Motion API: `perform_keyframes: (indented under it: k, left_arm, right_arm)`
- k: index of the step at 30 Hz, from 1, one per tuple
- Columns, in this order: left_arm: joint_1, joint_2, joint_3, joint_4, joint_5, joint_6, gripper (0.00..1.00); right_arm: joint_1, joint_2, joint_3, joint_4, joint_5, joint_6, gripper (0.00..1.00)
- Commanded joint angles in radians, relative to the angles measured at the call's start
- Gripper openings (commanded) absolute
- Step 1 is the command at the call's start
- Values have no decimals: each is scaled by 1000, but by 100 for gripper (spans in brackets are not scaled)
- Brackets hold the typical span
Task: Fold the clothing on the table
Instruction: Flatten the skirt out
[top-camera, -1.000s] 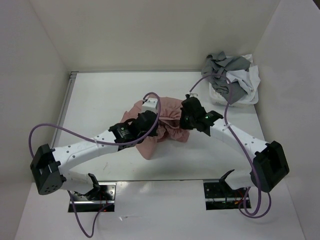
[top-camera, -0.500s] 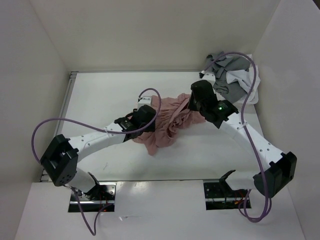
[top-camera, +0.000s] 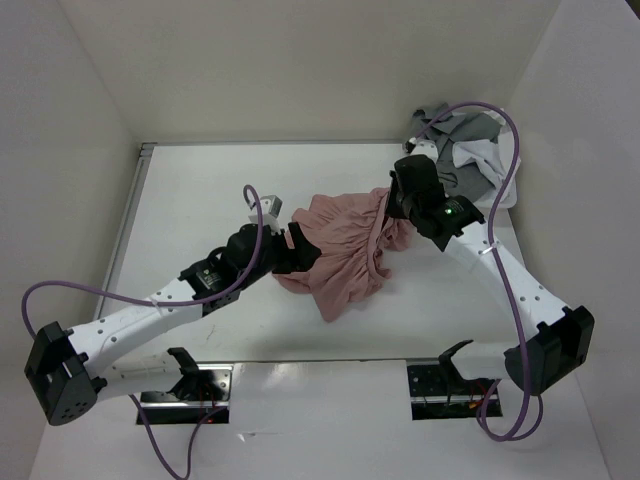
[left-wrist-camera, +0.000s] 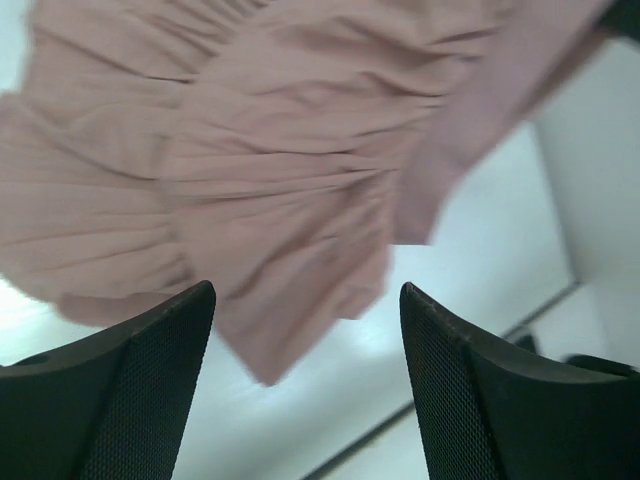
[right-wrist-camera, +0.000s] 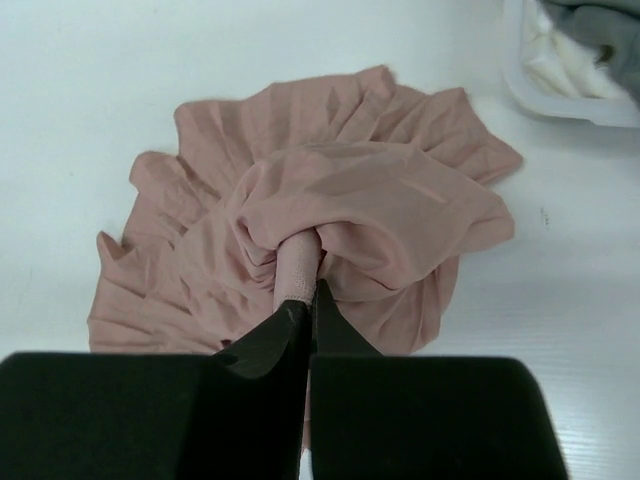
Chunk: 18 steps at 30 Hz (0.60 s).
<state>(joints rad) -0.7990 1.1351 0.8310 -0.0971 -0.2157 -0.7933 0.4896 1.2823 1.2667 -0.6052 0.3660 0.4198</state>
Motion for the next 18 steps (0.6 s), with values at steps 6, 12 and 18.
perform_keyframes:
  k: [6,12,18]
  left_arm:
    - [-65,31,-6,166,55,-101,82]
    - [-132,130,59,221,-109,-146,82]
    - [-132,248,174,264,-200,-176,82]
  right_arm:
    - [-8,81,92,78,-364,-49,0]
    - [1,121,123,78,-418,-49,0]
    - [10,101,80,68,-452,-49,0]
